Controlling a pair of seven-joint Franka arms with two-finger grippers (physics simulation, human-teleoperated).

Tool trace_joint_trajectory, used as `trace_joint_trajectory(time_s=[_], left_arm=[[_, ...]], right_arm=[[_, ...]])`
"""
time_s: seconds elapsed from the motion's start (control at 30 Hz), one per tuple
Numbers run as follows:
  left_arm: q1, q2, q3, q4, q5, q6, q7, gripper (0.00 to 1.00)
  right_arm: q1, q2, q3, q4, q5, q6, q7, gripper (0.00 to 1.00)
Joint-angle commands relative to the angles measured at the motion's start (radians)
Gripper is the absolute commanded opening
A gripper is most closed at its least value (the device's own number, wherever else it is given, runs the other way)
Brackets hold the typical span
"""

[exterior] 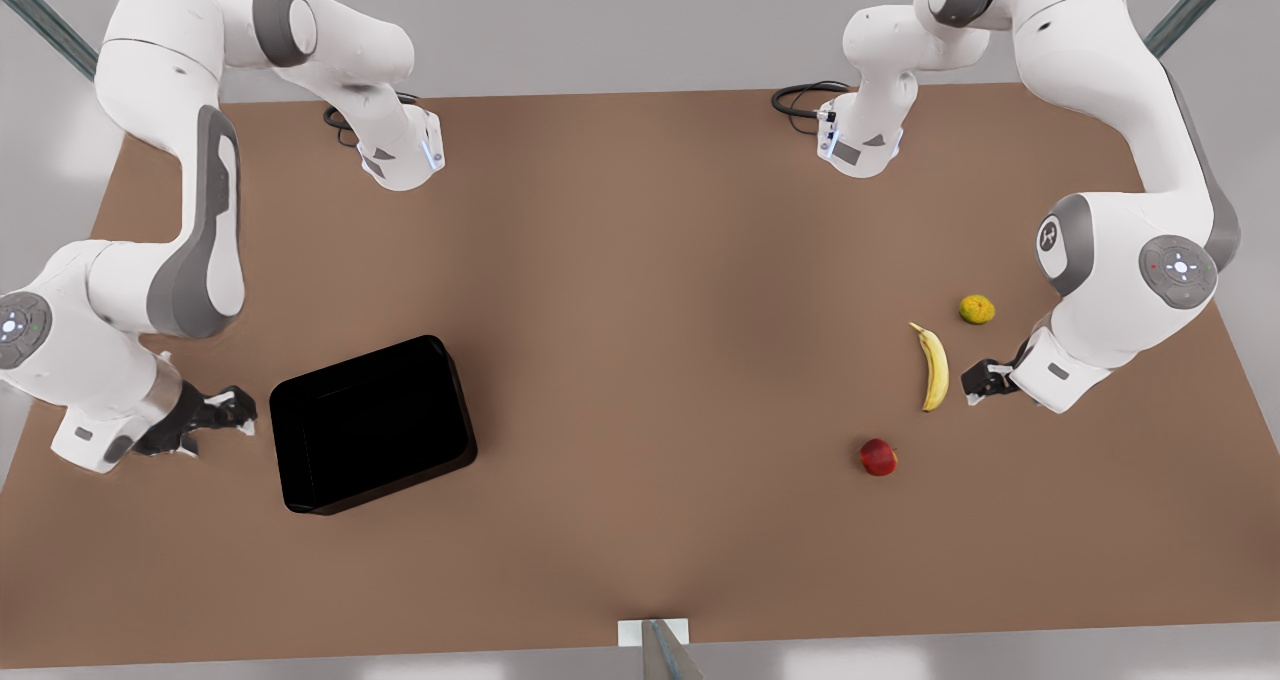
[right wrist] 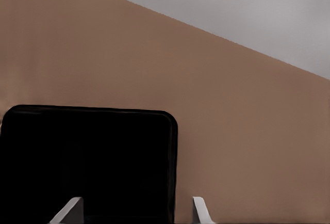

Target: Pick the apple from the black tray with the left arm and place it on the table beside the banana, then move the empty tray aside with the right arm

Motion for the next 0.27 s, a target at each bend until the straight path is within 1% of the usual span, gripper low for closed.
trace_joint_trajectory(time_s=[0.0, 0.03, 0.23], left_arm=[[0.0, -0.001, 0.0, 0.001, 0.011, 0.002, 0.003, 1.0], [0.0, -0.001, 0.0, 0.001, 0.011, 0.002, 0.003, 1.0], [0.0, 0.0, 0.0, -0.001, 0.012, 0.0, 0.003, 1.0]], right_arm=[[0.033, -0.057, 0.055, 0.0, -0.026, -0.168, 0.154, 1.0], [0.032, -0.057, 0.082, 0.0, -0.056, -0.168, 0.206, 1.0], [0.032, -0.056, 0.078, -0.001, -0.055, -0.168, 0.24, 1.0]])
